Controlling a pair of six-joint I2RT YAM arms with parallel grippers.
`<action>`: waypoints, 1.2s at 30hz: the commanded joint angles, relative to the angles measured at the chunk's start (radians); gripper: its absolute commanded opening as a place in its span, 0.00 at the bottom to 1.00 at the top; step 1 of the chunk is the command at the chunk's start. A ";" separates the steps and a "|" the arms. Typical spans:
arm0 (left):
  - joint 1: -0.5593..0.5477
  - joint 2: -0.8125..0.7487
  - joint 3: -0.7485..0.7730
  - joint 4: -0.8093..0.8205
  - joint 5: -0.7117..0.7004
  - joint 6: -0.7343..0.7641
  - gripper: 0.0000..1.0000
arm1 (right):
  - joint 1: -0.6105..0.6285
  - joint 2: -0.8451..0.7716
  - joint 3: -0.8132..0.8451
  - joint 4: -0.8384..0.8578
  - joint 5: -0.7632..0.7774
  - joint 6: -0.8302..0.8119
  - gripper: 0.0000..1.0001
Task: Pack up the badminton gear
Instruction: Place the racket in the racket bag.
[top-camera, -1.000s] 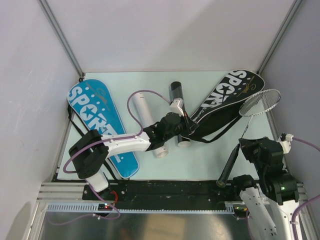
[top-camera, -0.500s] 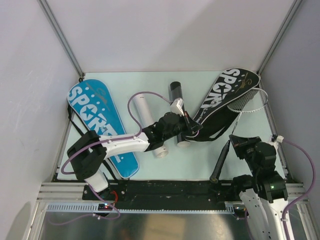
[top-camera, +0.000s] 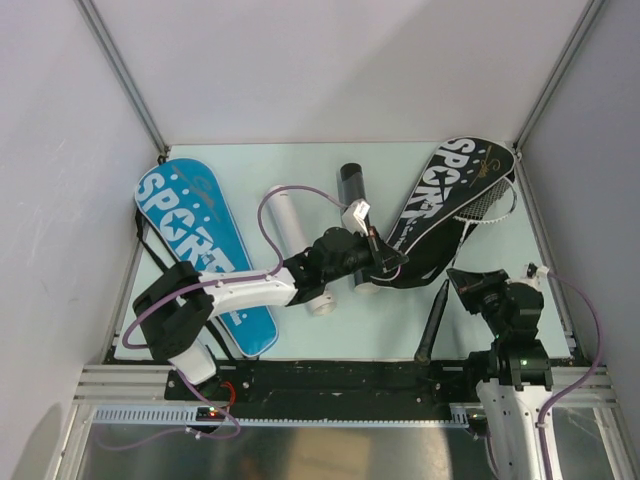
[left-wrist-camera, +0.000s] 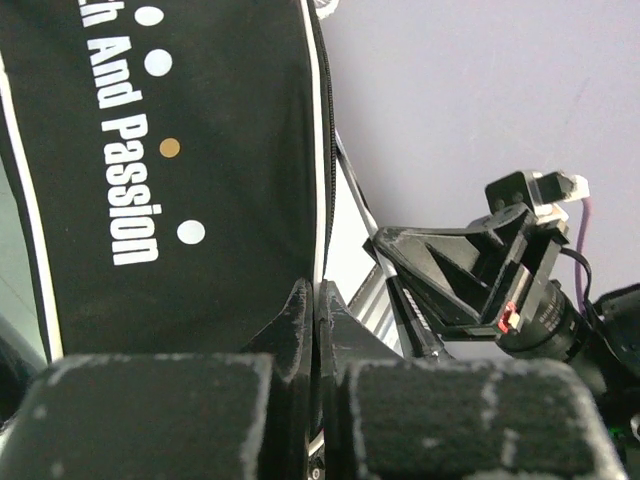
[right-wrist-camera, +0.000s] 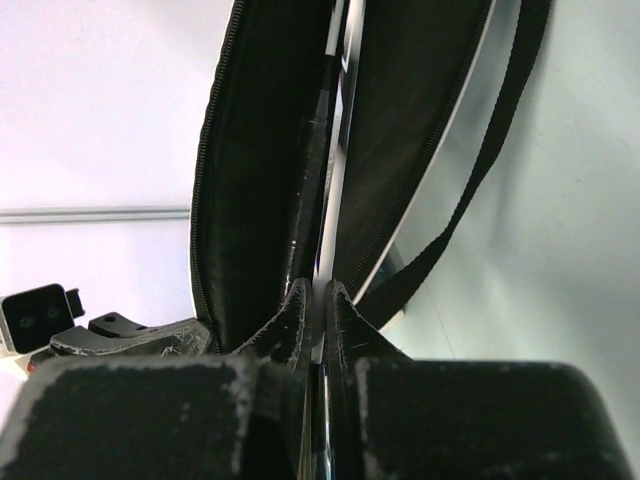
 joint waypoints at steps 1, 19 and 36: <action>-0.006 -0.018 0.005 0.139 0.087 0.004 0.00 | -0.053 0.026 0.010 0.192 -0.124 -0.069 0.00; -0.021 0.036 -0.061 0.245 0.187 0.051 0.00 | -0.159 0.386 -0.045 0.636 -0.163 -0.060 0.00; -0.055 0.027 -0.105 0.327 0.203 0.014 0.00 | -0.106 0.827 0.016 1.026 0.104 -0.017 0.00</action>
